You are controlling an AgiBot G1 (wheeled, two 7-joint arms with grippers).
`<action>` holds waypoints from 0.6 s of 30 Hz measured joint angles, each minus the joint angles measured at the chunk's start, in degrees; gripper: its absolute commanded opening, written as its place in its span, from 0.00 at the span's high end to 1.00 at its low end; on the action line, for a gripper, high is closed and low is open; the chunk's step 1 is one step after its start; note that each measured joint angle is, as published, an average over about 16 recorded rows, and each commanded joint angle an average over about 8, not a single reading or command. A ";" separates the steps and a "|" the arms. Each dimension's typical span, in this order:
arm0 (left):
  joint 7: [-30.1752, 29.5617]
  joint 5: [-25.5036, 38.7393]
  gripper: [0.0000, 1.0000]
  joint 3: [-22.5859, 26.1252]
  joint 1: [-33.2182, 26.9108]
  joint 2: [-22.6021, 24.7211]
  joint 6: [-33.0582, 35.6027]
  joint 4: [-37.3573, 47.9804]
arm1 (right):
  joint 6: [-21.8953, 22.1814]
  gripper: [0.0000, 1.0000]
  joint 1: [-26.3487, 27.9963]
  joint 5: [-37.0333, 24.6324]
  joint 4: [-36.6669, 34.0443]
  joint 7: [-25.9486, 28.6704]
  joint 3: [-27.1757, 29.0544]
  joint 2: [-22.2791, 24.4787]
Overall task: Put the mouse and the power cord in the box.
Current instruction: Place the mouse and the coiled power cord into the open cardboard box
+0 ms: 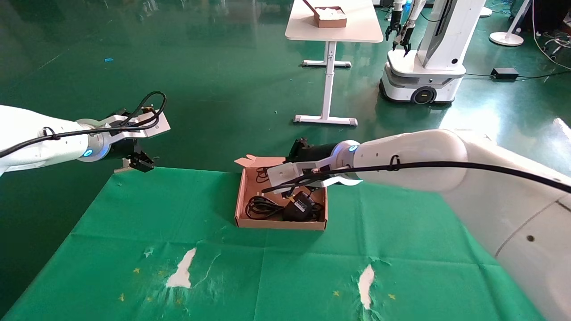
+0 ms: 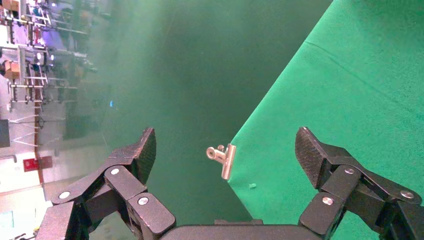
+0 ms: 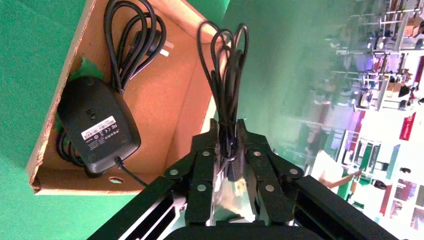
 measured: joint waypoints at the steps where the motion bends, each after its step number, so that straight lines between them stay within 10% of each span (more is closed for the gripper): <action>1: -0.01 0.00 0.00 0.00 0.00 0.00 0.00 -0.02 | -0.08 0.00 0.02 -0.03 -0.01 -0.02 0.10 0.01; 18: -0.10 0.09 0.00 0.06 0.01 -0.05 -0.01 -0.21 | -2.42 0.00 -0.91 1.50 1.12 0.62 2.53 1.47</action>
